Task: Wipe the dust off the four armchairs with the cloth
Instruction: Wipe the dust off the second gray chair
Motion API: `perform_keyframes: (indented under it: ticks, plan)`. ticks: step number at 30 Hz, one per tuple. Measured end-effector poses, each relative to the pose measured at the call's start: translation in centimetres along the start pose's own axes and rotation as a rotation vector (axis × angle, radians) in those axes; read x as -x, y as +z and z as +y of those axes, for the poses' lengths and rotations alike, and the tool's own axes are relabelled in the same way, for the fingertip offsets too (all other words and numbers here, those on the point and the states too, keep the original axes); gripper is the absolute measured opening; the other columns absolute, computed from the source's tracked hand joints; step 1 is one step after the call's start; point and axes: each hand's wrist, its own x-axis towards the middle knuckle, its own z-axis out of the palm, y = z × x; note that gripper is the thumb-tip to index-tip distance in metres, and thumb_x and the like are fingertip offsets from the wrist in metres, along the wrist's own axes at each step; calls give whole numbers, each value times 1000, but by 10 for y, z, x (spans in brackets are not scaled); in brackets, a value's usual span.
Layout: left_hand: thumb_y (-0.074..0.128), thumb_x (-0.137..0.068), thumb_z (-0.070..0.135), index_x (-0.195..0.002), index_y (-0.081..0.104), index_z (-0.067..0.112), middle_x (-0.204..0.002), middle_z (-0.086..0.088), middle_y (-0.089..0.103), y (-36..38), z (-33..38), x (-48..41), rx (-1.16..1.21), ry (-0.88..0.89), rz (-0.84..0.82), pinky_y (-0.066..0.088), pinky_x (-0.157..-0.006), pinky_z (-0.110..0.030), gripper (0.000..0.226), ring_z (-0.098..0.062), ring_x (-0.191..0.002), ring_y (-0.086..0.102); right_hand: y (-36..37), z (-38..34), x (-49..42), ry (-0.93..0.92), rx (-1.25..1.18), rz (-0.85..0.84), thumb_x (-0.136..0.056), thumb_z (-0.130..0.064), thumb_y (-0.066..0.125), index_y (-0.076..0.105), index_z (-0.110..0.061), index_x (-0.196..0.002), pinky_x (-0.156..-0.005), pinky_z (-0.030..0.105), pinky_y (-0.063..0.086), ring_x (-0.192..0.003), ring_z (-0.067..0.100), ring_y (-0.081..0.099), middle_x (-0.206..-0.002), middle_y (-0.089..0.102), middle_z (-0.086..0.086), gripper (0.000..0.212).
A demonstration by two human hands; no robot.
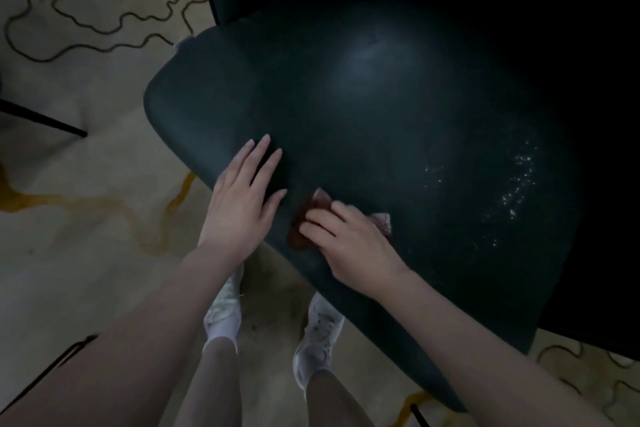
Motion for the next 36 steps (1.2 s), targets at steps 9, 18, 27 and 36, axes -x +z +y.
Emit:
perform_keyframes:
  ticks: [9, 18, 27, 36]
  plan:
    - [53, -95, 37, -148, 41, 9, -158, -9, 32, 13, 39, -15, -14, 138, -33, 33, -114, -48, 61, -29, -147, 27, -39, 70, 50, 650, -34, 385, -87, -1, 68, 65, -1, -116, -96, 44, 47, -106, 33, 55, -119, 63, 15, 29]
    - [52, -94, 38, -148, 41, 11, -159, -9, 32, 25, 61, -29, -44, 235, -69, 35, -112, -48, 61, -26, -147, 26, -13, 29, 46, 460, -58, 305, -91, -7, 58, 65, -3, -116, -86, 47, 51, -97, 33, 57, -119, 63, 13, 27]
    - [50, -98, 40, -147, 44, 11, -158, -8, 33, 30, 67, -39, -100, 278, -86, 36, -111, -49, 57, -27, -146, 27, -37, 89, 65, 929, -60, 580, -90, -3, 64, 64, -2, -117, -96, 45, 47, -108, 33, 54, -118, 61, 15, 27]
    - [39, -97, 43, -143, 48, 10, -156, -7, 36, 30, 78, -50, -89, 295, -79, 35, -111, -49, 57, -26, -145, 29, -22, 53, 66, 662, -26, 438, -88, -5, 67, 66, -2, -116, -87, 46, 52, -95, 33, 59, -115, 64, 14, 28]
